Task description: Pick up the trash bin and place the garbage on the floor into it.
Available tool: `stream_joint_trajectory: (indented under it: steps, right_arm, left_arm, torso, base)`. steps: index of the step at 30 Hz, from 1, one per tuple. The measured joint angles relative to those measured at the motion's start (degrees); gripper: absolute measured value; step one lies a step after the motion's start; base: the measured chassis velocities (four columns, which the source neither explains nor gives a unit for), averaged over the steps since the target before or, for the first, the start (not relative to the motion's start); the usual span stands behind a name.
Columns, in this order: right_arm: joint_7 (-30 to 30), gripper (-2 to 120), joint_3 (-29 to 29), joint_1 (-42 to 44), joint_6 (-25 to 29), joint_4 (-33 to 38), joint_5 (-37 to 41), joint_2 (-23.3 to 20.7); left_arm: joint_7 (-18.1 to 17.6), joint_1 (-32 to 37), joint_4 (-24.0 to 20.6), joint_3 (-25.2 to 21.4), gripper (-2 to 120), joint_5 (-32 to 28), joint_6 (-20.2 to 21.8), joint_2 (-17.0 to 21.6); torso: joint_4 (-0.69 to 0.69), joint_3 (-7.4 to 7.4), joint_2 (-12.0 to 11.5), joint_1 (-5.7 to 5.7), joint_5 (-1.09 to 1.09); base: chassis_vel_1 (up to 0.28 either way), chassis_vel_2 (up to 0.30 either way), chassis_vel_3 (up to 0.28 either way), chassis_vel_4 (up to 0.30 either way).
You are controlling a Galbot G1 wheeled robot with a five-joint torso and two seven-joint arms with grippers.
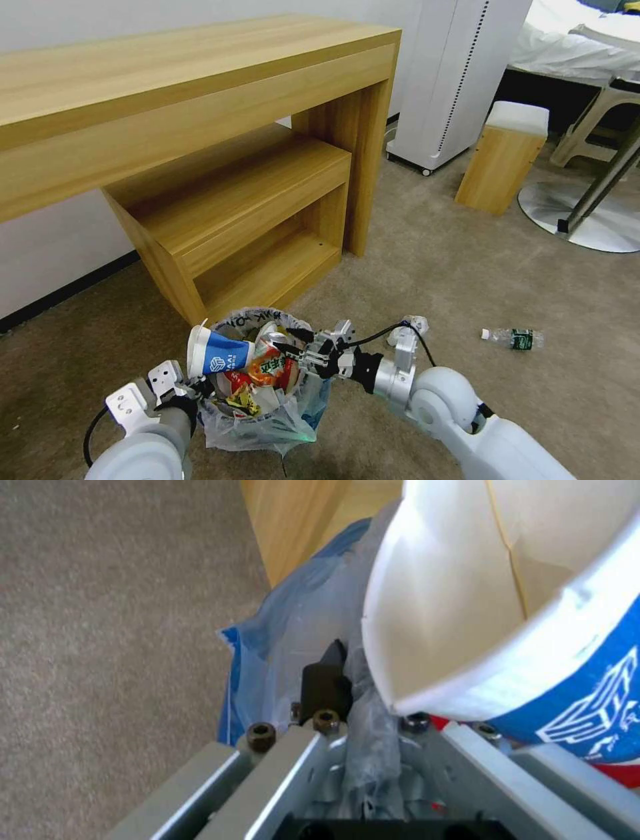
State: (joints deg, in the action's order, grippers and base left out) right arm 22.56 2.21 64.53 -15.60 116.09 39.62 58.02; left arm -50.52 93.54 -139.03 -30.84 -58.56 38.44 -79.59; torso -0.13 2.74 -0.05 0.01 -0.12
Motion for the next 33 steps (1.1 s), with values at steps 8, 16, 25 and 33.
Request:
stream_joint_trajectory:
  steps: [8, 16, 25, 33]
  right_arm:
    - [-13.98, 90, 11.04, 3.03, 5.32, 3.81, 1.36, 1.40]
    - [-20.40, 100, 32.30, 13.27, 17.96, 2.46, -17.28, 8.73]
    - [-20.87, 100, 37.54, 15.20, 20.09, 3.26, -19.04, 12.15]
    - [-20.79, 100, 38.13, 15.66, 21.21, 2.07, -19.14, 12.68]
  left_arm:
    - [1.38, -1.32, 0.77, -2.59, 1, 1.66, 1.19, 1.13]
    - [1.53, 0.29, 1.16, -1.41, 1, 5.18, -0.53, 0.59]
    - [2.51, 1.07, -0.11, -0.34, 1, 6.26, -1.83, 0.90]
    - [3.41, 1.16, -0.07, 0.10, 1, 6.39, -1.94, 1.13]
  torso:
    - [0.02, 0.00, 0.00, 0.00, 0.01]
    - [0.00, 0.00, 0.00, 0.00, 0.00]
    - [0.00, 0.00, 0.00, 0.00, 0.01]
    - [0.00, 0.00, 0.00, 0.00, 0.01]
  base:
    - [0.000, 0.000, 0.000, 0.000]
    - [0.000, 0.000, 0.000, 0.000]
    - [0.000, 0.000, 0.000, 0.000]
    - [0.000, 0.000, 0.000, 0.000]
